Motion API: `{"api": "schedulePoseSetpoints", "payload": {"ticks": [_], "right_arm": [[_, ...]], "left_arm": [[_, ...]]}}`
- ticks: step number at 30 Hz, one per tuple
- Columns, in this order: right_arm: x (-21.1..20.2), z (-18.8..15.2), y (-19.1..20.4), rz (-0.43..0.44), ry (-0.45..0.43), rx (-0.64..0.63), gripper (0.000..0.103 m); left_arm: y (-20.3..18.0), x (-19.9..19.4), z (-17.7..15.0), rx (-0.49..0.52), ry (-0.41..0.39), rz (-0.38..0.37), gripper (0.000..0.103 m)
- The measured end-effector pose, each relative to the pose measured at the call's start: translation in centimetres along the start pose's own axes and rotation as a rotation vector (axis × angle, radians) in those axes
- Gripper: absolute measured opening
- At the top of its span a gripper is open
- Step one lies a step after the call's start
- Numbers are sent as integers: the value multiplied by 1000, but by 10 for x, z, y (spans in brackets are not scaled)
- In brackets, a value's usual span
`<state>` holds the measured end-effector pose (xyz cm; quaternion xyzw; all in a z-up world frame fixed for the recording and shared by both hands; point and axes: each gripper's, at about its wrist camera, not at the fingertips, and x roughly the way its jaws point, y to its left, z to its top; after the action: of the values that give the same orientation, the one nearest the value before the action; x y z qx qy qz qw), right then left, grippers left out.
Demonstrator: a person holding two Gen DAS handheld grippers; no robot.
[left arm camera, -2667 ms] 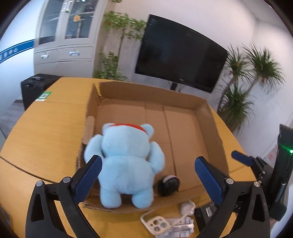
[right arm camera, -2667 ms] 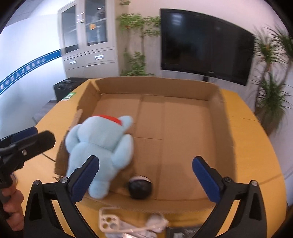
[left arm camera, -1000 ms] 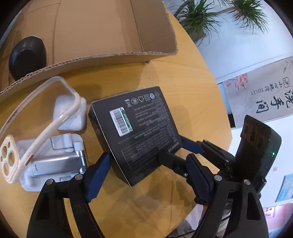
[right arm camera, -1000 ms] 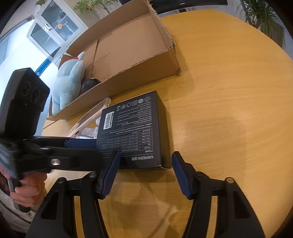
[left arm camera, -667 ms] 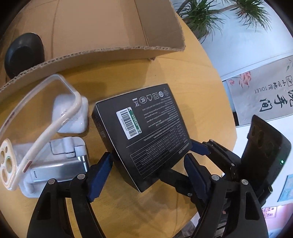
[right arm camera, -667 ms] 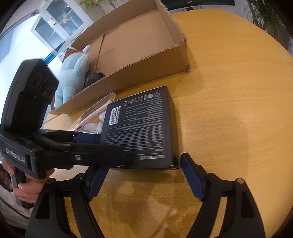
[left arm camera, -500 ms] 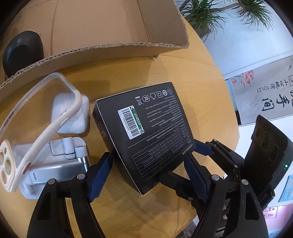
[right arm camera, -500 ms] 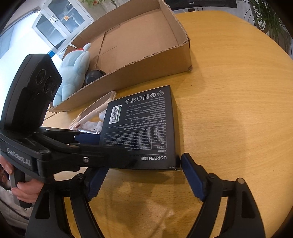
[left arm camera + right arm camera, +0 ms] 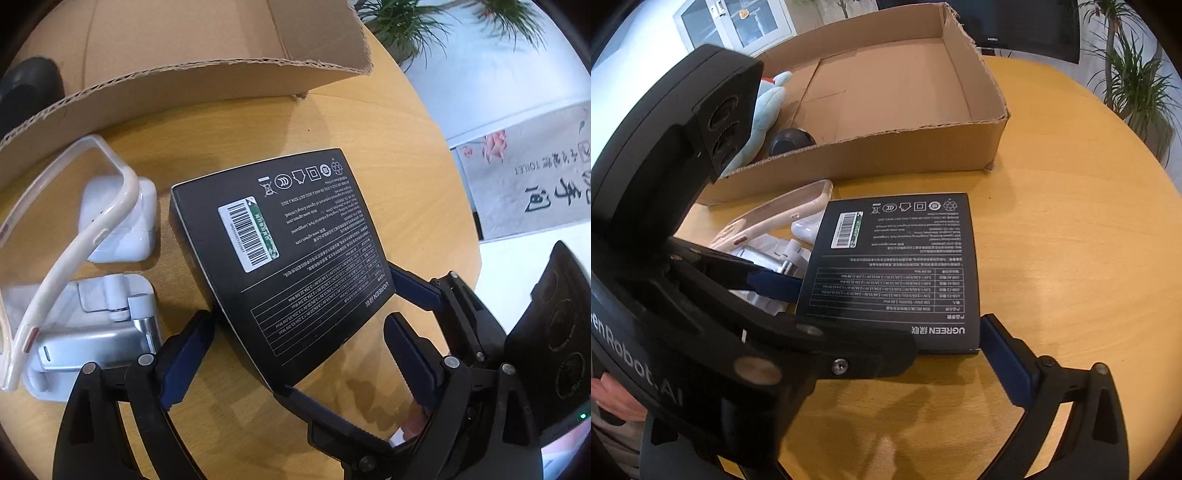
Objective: Organize objects
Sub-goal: 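Close the left gripper on the black UGREEN box edge and lift it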
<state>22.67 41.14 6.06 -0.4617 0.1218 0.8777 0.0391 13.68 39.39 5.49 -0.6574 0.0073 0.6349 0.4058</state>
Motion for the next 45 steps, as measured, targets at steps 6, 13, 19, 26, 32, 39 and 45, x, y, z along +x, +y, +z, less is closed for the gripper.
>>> {"api": "schedulePoseSetpoints", "payload": {"ticks": [6, 13, 19, 26, 32, 39, 45], "right_arm": [[3, -1, 2, 3, 8, -9, 102], [7, -4, 7, -23, -18, -2, 102], [6, -10, 6, -39, -38, -13, 102], [11, -11, 4, -39, -42, -26, 102], [16, -10, 8, -68, -64, -48, 101], [7, -11, 10, -117, -132, -83, 100], [-2, 4, 15, -144, -176, -98, 85]], "left_arm": [[-10, -1, -6, 49, 6, 63, 94], [-3, -5, -6, 28, 20, 11, 94], [-7, -3, -7, 75, 55, 9, 99], [-11, -5, -8, 118, 52, 27, 101], [-25, -1, -13, 200, 22, 91, 99], [-36, -3, -11, 220, -2, 76, 97], [-23, -14, -11, 205, -34, 102, 96]]}}
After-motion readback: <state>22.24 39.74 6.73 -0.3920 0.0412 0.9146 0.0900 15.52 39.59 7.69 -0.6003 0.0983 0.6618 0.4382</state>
